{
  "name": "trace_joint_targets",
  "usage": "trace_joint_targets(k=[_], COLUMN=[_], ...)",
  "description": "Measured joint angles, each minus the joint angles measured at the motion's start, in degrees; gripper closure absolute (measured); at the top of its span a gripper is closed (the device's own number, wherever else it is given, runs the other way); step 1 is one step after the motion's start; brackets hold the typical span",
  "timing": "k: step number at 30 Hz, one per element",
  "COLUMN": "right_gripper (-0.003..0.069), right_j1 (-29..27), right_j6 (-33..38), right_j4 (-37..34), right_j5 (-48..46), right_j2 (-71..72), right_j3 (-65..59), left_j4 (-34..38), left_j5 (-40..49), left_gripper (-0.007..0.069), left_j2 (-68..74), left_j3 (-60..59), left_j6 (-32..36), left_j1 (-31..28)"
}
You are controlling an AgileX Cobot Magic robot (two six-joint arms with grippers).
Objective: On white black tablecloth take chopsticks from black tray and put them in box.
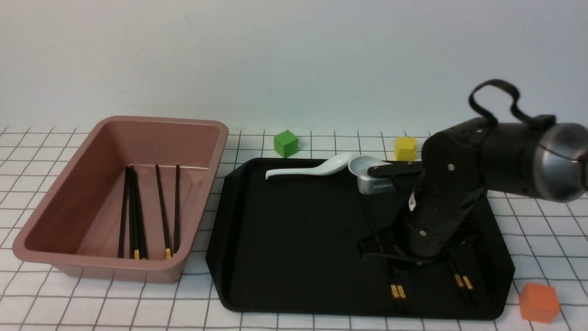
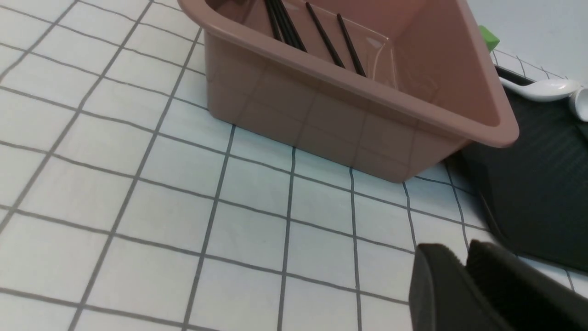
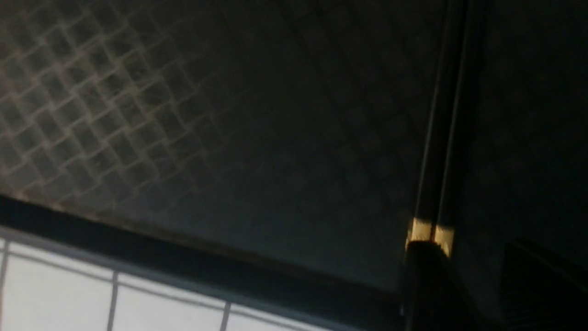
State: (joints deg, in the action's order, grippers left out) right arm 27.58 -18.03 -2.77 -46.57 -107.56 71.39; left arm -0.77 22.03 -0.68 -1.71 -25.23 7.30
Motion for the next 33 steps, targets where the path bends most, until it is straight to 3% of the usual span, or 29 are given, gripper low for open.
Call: trace_joint_targets(k=[6, 8, 12, 22, 27, 33], right_gripper=[0.0337, 0.0369, 0.0526, 0.0515, 0.0515, 0.0515], right_j1=[0.00, 0.00, 0.00, 1.26, 8.16, 16.93], right_j6=[-0.19, -0.24, -0.02, 3.21, 11.29, 16.57], right_j4=[0.46, 0.51, 0.17, -4.61, -13.68, -20.60], right_j5=[0.80, 0.73, 0.48, -3.56, -1.05, 7.50], right_j2=[-4.70, -4.99, -4.99, 5.18, 6.57, -6.47], right_j3=[0.52, 0.64, 0.84, 3.04, 14.91, 32.69], left_j4=[0.00, 0.00, 0.00, 0.00, 0.00, 0.00], left_j5=[0.00, 0.00, 0.00, 0.00, 0.00, 0.00], left_gripper=[0.0518, 0.0515, 0.0512, 0.0511, 0.0508, 0.0497], left_j2=[0.00, 0.00, 0.00, 0.00, 0.00, 0.00], left_j3=[0.00, 0.00, 0.00, 0.00, 0.00, 0.00], left_j6=[0.00, 0.00, 0.00, 0.00, 0.00, 0.00], left_j1=[0.00, 0.00, 0.00, 0.00, 0.00, 0.00])
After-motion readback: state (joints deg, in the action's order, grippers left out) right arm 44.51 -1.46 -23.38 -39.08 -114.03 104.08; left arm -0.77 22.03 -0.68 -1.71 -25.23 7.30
